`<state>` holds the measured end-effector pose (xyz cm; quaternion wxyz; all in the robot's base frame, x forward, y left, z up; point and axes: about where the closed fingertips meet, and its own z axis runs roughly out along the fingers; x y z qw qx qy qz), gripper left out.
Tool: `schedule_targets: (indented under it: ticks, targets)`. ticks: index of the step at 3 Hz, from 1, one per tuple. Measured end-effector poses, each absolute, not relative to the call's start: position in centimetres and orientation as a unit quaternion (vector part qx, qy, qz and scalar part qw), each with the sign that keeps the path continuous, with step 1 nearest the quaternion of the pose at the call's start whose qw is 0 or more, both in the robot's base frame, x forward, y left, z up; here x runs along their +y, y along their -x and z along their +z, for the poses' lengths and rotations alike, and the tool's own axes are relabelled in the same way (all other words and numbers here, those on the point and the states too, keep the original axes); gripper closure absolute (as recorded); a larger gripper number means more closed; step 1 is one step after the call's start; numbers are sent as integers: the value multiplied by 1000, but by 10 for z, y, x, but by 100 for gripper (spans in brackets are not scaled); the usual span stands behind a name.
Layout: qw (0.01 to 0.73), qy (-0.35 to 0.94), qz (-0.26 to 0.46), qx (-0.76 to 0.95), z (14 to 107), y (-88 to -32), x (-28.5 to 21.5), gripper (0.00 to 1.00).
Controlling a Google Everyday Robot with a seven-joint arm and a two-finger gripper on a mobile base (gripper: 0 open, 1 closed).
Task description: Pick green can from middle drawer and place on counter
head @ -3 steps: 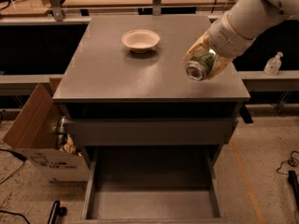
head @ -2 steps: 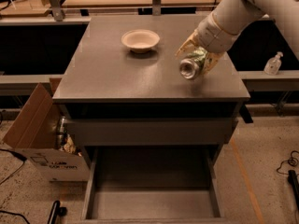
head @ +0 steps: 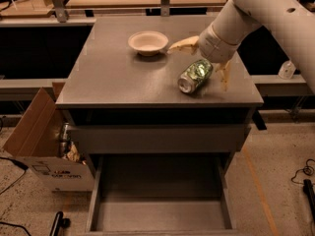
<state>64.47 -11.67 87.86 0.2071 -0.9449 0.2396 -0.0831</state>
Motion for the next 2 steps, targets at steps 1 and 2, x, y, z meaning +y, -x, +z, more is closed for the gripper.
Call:
schedule_targets:
  ticks: [1,2]
  targets:
    - [189,945,-112,243,900,-640,-124,0]
    - [186,945,-118,244,905,-639,-126,0]
